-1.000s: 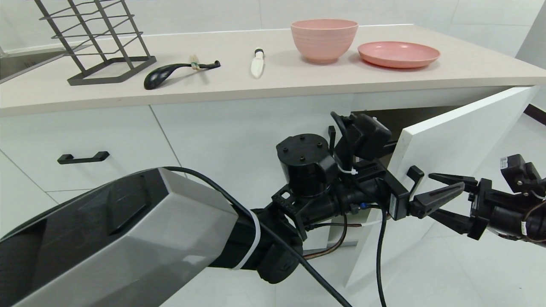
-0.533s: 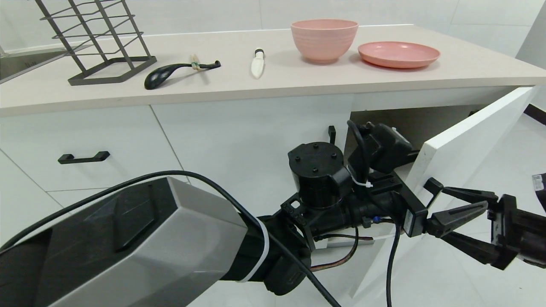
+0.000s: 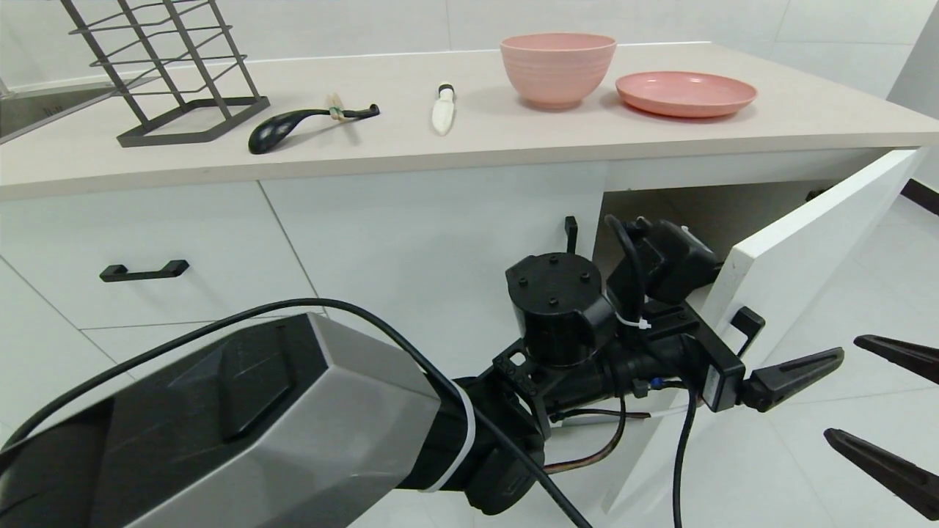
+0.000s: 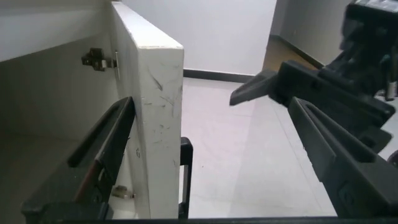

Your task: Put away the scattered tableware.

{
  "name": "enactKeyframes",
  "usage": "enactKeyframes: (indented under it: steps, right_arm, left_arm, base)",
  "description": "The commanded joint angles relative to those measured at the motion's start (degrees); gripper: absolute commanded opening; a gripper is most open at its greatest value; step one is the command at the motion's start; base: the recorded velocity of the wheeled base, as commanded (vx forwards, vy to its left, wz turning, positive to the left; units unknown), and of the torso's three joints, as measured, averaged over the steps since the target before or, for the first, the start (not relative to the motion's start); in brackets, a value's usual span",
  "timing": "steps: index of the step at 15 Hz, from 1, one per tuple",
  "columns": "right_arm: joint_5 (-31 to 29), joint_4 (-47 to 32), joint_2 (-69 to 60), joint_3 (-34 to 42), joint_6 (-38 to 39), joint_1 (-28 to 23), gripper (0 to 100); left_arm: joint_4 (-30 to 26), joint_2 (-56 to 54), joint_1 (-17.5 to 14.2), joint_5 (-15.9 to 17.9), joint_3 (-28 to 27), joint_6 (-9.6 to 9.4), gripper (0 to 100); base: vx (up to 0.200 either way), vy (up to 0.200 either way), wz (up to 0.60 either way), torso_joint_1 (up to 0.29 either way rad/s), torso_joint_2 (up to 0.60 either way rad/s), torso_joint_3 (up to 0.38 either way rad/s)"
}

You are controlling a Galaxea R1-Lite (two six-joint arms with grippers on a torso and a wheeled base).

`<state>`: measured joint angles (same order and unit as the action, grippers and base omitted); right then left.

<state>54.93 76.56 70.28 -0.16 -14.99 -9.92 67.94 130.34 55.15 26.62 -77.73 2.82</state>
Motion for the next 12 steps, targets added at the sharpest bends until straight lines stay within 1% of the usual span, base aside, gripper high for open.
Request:
enactKeyframes:
  steps: [1,3,5,6,8,9,10,11,12]
  right_arm:
    - [0.0,-2.7,-6.7,0.2,-0.1,-0.4,100]
    - [0.0,-5.7,-9.8,0.2,-1.5,-0.2,100]
    - [-0.1,-8.1,-13.9,0.2,-1.5,-0.2,100]
    - [-0.1,-15.5,-21.2,0.2,-1.5,-0.3,100]
    - [-0.1,-33.7,-38.3,0.2,-1.4,-0.3,100]
    - [-0.1,-42.5,-47.8,0.2,-1.4,-0.2,100]
    - [-0.1,-46.2,-52.1,0.2,-1.4,-0.2,100]
    - [-0.1,-54.2,-61.2,0.2,-1.3,-0.2,100]
    - [-0.4,-58.7,-64.6,0.2,-1.6,-0.1,100]
  left_arm:
    - [0.0,0.6,0.6,-0.7,-0.2,0.08,100]
    - [0.1,1.4,1.4,-2.5,-0.6,0.08,100]
    - [0.1,1.4,1.8,-3.8,-0.7,1.14,100]
    - [-0.3,1.6,2.1,-5.3,-1.8,2.46,100]
    - [-0.4,2.6,2.6,-7.5,-2.7,3.42,100]
    - [-0.4,2.9,2.9,-7.6,-2.6,3.60,100]
    - [-0.4,3.0,3.0,-7.6,-2.6,3.60,100]
    - [-0.4,3.0,3.4,-7.6,-2.6,3.60,100]
    - [-0.4,2.9,3.7,-7.6,-2.6,3.60,100]
  base:
    - [0.000,0.000,0.00,0.000,0.00,0.000]
    - [0.000,0.000,0.00,0.000,0.00,0.000]
    - [0.000,0.000,0.00,0.000,0.00,0.000]
    - [0.000,0.000,0.00,0.000,0.00,0.000]
    - [0.000,0.000,0.00,0.000,0.00,0.000]
    - [0.000,0.000,0.00,0.000,0.00,0.000]
    - [0.000,0.000,0.00,0.000,0.00,0.000]
    - [0.000,0.000,0.00,0.000,0.00,0.000]
    - [0.000,0.000,0.00,0.000,0.00,0.000]
